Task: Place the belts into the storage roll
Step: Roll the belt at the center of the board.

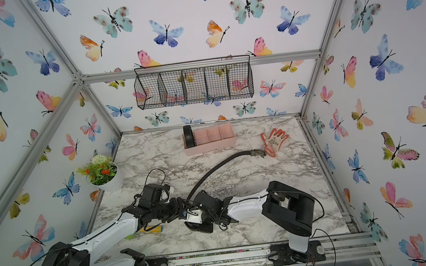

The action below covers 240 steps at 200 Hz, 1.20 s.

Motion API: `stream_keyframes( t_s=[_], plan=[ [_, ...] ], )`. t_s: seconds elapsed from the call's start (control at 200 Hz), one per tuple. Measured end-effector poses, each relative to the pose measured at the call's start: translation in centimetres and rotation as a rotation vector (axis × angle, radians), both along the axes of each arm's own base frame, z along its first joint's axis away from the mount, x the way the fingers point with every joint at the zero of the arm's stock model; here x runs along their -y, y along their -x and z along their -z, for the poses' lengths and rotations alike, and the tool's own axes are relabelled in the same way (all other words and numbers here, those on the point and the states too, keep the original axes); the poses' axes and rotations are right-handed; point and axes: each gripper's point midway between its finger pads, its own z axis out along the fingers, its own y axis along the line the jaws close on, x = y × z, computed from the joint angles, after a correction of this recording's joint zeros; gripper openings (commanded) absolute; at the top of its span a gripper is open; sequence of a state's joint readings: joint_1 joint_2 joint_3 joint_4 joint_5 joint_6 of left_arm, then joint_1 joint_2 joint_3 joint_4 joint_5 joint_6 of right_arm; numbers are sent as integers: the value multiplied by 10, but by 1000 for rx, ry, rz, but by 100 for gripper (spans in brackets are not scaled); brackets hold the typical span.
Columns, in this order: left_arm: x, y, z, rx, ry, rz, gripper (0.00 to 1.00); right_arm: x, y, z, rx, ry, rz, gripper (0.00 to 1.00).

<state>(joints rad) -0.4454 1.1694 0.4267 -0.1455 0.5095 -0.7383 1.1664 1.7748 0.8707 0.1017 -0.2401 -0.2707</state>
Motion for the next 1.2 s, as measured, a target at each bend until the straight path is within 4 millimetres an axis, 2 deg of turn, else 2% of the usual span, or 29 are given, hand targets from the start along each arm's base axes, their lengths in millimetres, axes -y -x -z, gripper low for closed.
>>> stream_keyframes(
  t_s=[0.26,0.491,0.616,0.796,1.031,1.201],
  plan=[
    [-4,3,-4,18,-4,-26,80,0,5,-1,-26,8,-21,3],
    [-12,7,-18,66,7,-90,78,0,11,-1,-47,14,-47,3],
    [-15,10,-19,60,17,-118,76,1,12,-1,-51,17,-55,3],
    [-15,16,-15,32,33,-143,67,2,14,0,-52,20,-68,3],
    [-15,19,-10,7,25,-146,71,4,16,-2,-61,24,-70,3],
    [-8,21,-4,-26,42,-116,67,8,18,-2,-83,35,-66,3]
  ],
)
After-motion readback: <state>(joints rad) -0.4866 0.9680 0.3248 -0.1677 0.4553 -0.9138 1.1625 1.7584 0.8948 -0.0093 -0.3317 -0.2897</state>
